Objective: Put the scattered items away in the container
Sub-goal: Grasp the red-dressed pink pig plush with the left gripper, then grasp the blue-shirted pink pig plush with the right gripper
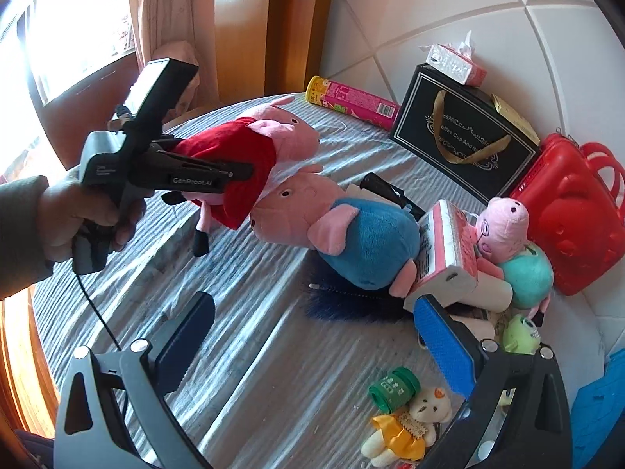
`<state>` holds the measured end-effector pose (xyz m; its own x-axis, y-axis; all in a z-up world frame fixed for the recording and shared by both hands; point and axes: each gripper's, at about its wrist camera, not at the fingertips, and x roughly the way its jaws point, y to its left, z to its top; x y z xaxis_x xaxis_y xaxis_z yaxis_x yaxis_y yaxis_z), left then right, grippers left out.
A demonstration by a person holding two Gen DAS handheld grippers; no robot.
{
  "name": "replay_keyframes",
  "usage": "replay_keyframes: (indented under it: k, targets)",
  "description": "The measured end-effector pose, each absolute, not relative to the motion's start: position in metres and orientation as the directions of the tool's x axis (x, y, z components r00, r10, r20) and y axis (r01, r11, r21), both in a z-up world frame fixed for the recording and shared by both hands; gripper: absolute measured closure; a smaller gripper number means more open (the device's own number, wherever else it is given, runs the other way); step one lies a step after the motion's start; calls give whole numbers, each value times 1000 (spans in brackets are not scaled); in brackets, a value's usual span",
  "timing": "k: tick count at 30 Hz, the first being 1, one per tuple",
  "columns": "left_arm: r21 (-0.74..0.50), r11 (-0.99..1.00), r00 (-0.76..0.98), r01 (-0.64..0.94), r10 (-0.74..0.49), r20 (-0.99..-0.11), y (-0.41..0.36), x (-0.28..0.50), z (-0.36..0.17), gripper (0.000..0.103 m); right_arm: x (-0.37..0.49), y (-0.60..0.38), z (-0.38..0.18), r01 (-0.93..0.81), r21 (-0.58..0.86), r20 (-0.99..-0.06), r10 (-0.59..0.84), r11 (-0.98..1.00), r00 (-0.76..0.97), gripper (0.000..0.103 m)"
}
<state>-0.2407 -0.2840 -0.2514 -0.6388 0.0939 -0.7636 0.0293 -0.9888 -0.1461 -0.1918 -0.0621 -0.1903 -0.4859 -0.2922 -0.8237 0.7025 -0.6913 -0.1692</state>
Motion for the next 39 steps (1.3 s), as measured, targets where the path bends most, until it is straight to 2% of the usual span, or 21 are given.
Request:
replay_keyframes:
  k: [15,28,29,30,34,39]
  targets:
    - [-139,-982,-686,132,11,-728,-334,-156,-227,36,-273,-140,-289,802,-478,-821,-142,-359,-553,0]
    - [-149,-973,-688,177,-14,-726,-338,-129,-216,35,-309,-163,-326,850,-405,-882,-101,-337,-460,0]
    - [-146,-974,-689,175,-15,-725,-336,-128,-215,35,-309,-163,-326,850,-399,-884,-103,-343,-456,3]
    - [-144,-974,-689,174,-16,-724,-334,-127,-214,35,-310,-163,-325,845,-403,-880,-104,-351,-463,12]
    - [-144,-974,-691,176,-18,-723,-330,-124,-211,35,-312,-160,-317,842,-381,-882,-123,-383,-455,25]
    - [-145,-974,-694,175,-18,-720,-326,-122,-207,35,-310,-153,-300,829,-348,-878,-159,-437,-452,31]
